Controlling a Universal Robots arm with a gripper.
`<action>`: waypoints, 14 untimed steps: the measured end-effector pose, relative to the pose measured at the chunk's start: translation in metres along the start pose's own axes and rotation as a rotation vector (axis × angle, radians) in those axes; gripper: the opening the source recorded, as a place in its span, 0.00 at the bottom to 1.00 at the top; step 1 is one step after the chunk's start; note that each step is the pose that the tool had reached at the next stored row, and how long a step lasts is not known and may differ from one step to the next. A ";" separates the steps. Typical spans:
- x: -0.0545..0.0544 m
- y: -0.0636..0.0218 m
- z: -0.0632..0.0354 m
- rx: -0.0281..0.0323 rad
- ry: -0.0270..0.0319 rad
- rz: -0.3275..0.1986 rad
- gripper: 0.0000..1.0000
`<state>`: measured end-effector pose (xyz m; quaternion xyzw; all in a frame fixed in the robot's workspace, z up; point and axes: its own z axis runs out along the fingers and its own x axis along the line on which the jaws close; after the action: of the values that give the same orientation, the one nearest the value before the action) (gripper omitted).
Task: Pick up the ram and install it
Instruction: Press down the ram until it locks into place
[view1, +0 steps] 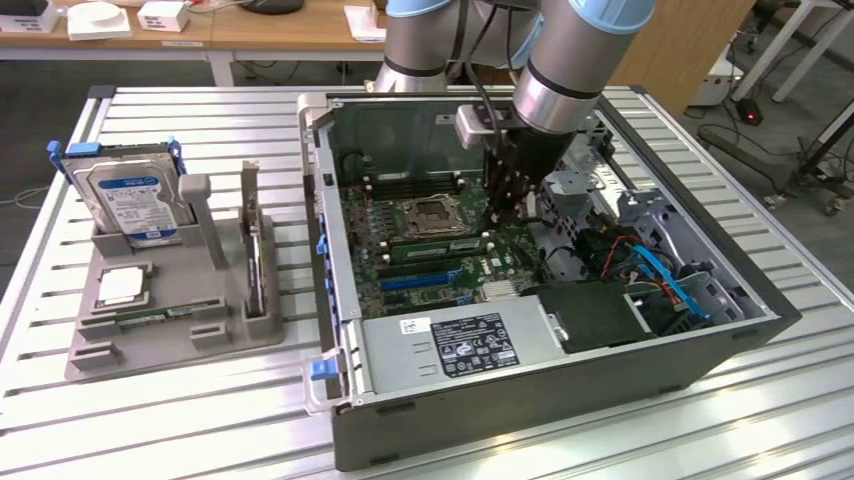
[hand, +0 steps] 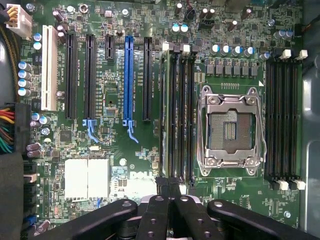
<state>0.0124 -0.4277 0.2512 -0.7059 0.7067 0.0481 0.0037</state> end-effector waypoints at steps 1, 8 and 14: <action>0.000 0.0000 0.0005 -0.0001 0.0002 0.000 0.09; 0.000 -0.0004 0.0053 0.0006 -0.0009 0.000 0.09; 0.000 -0.0004 0.0057 0.0007 -0.0008 0.000 0.09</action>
<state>0.0124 -0.4277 0.2455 -0.7059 0.7067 0.0482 0.0043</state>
